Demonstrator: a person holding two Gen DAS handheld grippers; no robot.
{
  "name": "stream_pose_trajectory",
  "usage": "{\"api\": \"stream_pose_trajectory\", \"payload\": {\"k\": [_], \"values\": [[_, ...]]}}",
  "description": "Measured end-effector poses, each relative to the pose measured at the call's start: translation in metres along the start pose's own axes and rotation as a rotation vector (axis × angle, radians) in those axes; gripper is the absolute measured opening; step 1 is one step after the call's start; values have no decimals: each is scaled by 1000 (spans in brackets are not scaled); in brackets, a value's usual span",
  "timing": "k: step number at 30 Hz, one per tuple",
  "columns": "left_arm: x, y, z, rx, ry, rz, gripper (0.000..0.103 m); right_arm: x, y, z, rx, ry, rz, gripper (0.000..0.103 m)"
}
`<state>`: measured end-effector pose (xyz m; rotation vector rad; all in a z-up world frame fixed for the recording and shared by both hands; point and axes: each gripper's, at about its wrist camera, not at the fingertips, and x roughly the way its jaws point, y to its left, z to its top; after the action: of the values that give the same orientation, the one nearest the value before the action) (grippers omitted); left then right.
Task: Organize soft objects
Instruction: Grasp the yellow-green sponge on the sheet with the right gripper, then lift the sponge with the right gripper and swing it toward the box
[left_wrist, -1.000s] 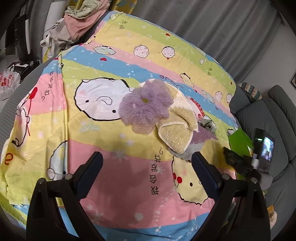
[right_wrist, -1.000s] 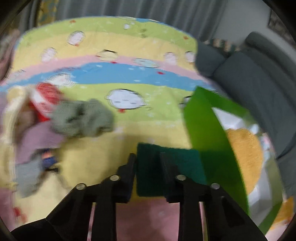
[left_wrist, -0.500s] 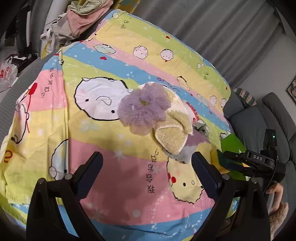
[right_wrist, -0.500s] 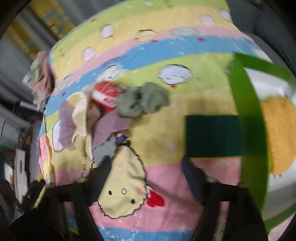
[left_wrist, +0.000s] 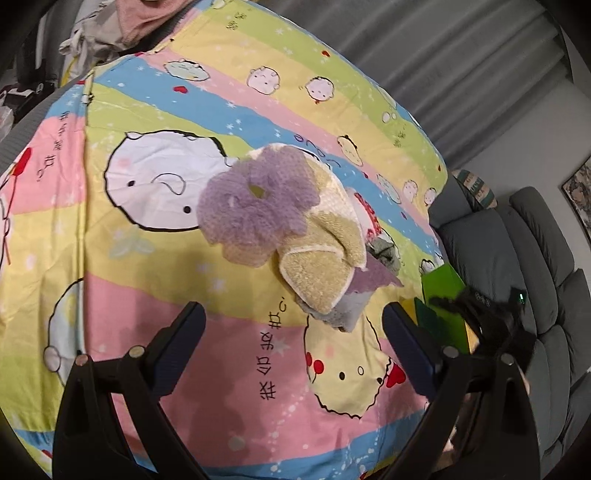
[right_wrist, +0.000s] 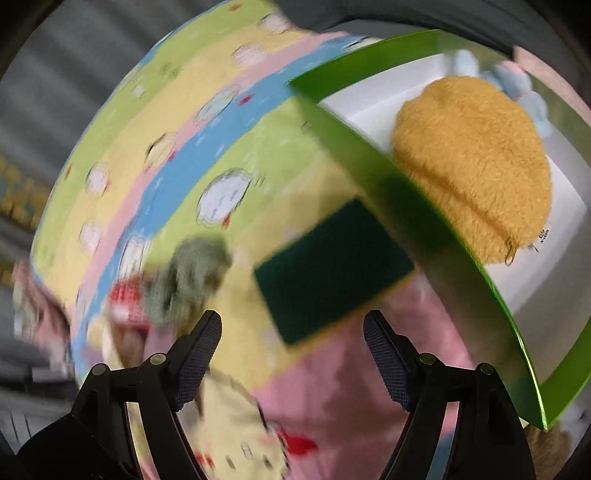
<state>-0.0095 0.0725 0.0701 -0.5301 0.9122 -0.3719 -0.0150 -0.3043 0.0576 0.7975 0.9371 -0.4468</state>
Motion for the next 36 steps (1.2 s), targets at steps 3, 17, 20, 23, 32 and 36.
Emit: {"api": "stream_pose_trajectory", "payload": {"k": [3,17,20,23,32,36], "values": [[5,-3,1,15,12,0,96,12,10,10,67,-41,-85,89],[8,3,10,-15,32,-16,96,35,6,6,211,-107,-303,95],[6,3,9,-11,27,-18,96,43,14,12,172,-91,-320,95],[5,4,10,-23,22,-16,96,54,20,20,139,-79,-329,95],[-1,4,9,-7,0,16,96,39,32,-1,-53,-1,-84,29],[-3,3,5,-7,3,14,96,30,21,-9,-58,35,-3,29]]}}
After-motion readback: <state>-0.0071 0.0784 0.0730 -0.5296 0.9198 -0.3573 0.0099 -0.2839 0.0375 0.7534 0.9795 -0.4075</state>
